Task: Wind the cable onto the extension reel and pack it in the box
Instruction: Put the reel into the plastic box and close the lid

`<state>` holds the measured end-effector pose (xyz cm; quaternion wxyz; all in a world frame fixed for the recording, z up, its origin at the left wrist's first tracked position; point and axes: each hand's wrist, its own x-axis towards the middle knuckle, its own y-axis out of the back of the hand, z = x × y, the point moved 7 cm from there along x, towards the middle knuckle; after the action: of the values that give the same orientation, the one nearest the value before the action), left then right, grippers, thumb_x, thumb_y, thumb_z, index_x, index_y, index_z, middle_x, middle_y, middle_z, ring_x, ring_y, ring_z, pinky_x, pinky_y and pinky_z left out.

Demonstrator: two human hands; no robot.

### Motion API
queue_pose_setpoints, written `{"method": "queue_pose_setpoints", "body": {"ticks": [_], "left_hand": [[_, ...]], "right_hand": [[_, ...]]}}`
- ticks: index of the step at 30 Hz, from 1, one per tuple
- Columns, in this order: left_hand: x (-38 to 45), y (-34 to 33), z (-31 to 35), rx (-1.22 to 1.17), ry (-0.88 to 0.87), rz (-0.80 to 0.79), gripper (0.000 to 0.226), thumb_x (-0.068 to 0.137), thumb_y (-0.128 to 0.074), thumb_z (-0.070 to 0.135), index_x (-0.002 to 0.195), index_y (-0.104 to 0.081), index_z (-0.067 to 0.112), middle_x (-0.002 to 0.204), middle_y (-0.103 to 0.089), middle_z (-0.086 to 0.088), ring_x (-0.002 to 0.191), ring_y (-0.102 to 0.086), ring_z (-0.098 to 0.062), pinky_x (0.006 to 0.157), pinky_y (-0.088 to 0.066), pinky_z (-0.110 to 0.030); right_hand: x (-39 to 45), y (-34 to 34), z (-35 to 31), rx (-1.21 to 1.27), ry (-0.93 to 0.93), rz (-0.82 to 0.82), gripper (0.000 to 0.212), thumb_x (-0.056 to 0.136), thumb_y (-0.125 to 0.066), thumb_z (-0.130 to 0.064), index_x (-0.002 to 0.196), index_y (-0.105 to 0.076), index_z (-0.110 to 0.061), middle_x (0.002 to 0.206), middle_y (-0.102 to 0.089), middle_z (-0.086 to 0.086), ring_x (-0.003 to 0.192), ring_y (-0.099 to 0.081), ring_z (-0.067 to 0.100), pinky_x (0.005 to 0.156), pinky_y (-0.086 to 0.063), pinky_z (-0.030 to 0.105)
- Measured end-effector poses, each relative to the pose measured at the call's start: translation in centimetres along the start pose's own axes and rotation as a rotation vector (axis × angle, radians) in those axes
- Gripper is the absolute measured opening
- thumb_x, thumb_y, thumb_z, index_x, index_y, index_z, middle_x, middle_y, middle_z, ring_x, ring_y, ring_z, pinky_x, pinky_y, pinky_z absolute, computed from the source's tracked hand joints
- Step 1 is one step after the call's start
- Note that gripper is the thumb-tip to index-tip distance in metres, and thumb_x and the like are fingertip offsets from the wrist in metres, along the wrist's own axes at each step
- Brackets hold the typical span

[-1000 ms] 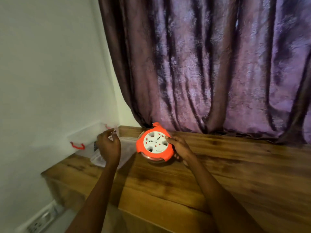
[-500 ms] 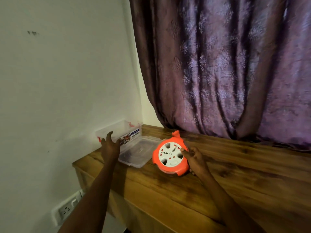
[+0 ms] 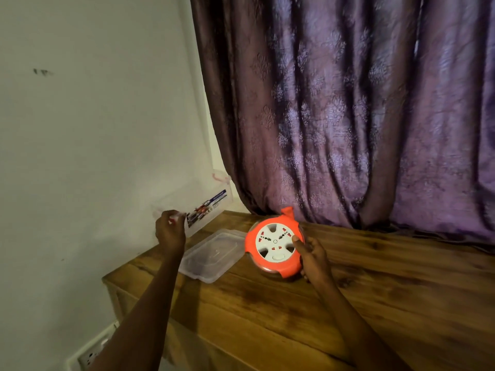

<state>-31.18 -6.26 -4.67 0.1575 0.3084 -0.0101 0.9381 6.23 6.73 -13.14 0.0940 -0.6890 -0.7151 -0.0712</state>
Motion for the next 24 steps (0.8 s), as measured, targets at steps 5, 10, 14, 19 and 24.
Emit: {"method": "queue_pose_setpoints", "body": {"ticks": [5, 10, 14, 19, 24], "left_hand": [[-1.9, -5.1, 3.1, -0.224, 0.067, -0.269, 0.019, 0.09, -0.074, 0.026, 0.101, -0.066, 0.012, 0.097, -0.069, -0.004, 0.093, -0.066, -0.024, 0.082, -0.053, -0.038], [-8.1, -12.0, 6.5, -0.349, 0.107, -0.662, 0.011, 0.089, -0.074, 0.012, 0.092, -0.064, 0.007, 0.09, -0.066, -0.019, 0.084, -0.062, -0.029, 0.072, -0.047, -0.041], [-14.3, -15.6, 8.9, -0.474, 0.207, -0.826, 0.011, 0.09, -0.067, 0.0, 0.092, -0.058, 0.006, 0.083, -0.066, -0.012, 0.077, -0.064, -0.024, 0.057, -0.051, -0.029], [-22.6, -19.5, 12.0, -0.757, 0.446, -1.069, 0.013, 0.091, -0.059, -0.008, 0.088, -0.056, 0.004, 0.075, -0.072, -0.01, 0.072, -0.075, -0.025, 0.058, -0.06, -0.037], [-26.2, -21.7, 12.7, -0.703, 0.342, -1.197, 0.008, 0.089, -0.071, 0.006, 0.09, -0.063, 0.009, 0.1, -0.072, -0.021, 0.086, -0.076, -0.031, 0.059, -0.06, -0.041]], "right_hand": [[-0.4, 2.4, -3.4, 0.18, 0.069, 0.078, 0.028, 0.094, -0.063, -0.036, 0.107, -0.061, -0.012, 0.079, -0.069, 0.008, 0.034, -0.04, 0.007, 0.032, -0.029, 0.018], [-1.4, 7.4, -6.3, 0.333, 0.159, 0.235, 0.026, 0.097, -0.061, -0.026, 0.113, -0.061, -0.005, 0.081, -0.069, 0.001, 0.04, -0.043, 0.002, 0.031, -0.031, 0.017], [-1.7, 12.4, -8.3, 0.359, 0.219, 0.305, 0.03, 0.097, -0.06, -0.017, 0.117, -0.057, 0.005, 0.1, -0.07, 0.019, 0.066, -0.061, 0.008, 0.056, -0.052, 0.021], [-1.7, 20.6, -9.8, 0.287, 0.26, 0.398, 0.023, 0.095, -0.064, -0.021, 0.113, -0.058, -0.007, 0.104, -0.07, 0.02, 0.075, -0.065, 0.013, 0.062, -0.053, 0.024], [-2.2, 27.2, -11.3, 0.112, 0.252, 0.48, 0.033, 0.094, -0.066, -0.025, 0.115, -0.058, -0.002, 0.106, -0.071, 0.019, 0.085, -0.067, 0.017, 0.079, -0.055, 0.039]]}}
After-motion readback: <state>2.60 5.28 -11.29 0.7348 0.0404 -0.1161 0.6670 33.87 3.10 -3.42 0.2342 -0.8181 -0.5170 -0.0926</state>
